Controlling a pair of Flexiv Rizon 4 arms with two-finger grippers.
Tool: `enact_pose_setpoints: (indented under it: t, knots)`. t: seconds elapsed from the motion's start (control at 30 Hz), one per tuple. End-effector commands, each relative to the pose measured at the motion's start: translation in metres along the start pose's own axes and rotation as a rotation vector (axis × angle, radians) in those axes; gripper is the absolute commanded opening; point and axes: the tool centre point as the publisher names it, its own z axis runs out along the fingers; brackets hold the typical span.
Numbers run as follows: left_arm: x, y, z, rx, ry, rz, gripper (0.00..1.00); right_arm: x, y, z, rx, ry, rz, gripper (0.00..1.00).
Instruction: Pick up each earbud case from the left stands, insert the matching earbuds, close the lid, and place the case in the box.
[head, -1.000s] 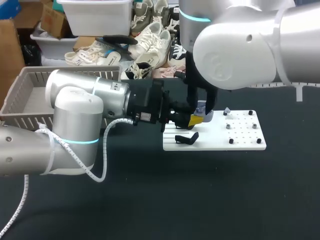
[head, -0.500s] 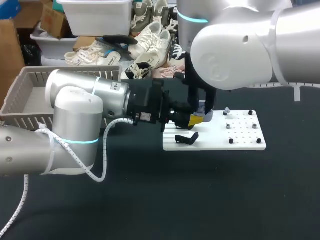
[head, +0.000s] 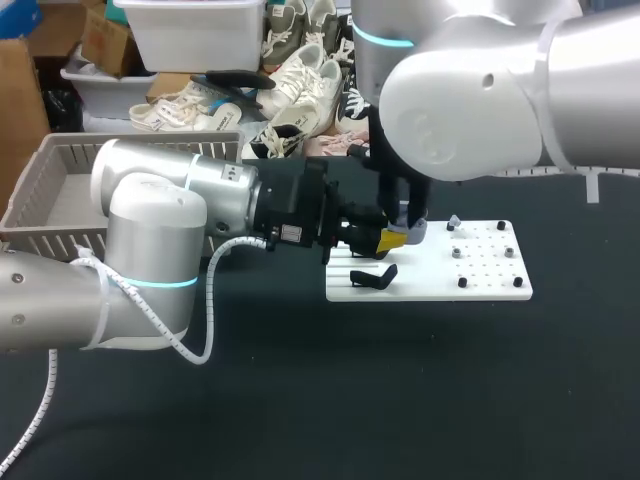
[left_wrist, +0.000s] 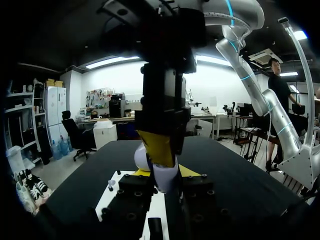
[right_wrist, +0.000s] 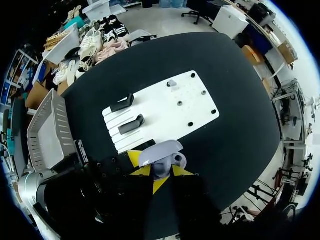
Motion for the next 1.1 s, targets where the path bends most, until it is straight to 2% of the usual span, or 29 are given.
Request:
enact_pose_setpoints:
  t: [0.03,0.1,0.73,0.9,1.1]
  knots:
    - [0.0,0.001,0.0,0.001,-0.001,0.0,0.0,0.0,0.0,0.0,0.002,0.0,0.0,0.07]
    - [0.0,0.001,0.0,0.001,-0.001,0.0,0.0,0.0,0.0,0.0,0.002,0.002,-0.001,0.0]
    - [0.0,0.001,0.0,0.001,-0.001,0.0,0.0,0.009,-0.009,-0.019,-0.016,0.005,0.006,0.0]
    - [0.0,0.001,0.0,0.001,-0.001,0.0,0.0,0.014,-0.009,-0.023,-0.035,0.043,0.016,0.0]
    - [0.0,0.001,0.0,0.001,-0.001,0.0,0.0,0.014,-0.009,-0.029,-0.067,0.132,0.058,0.0]
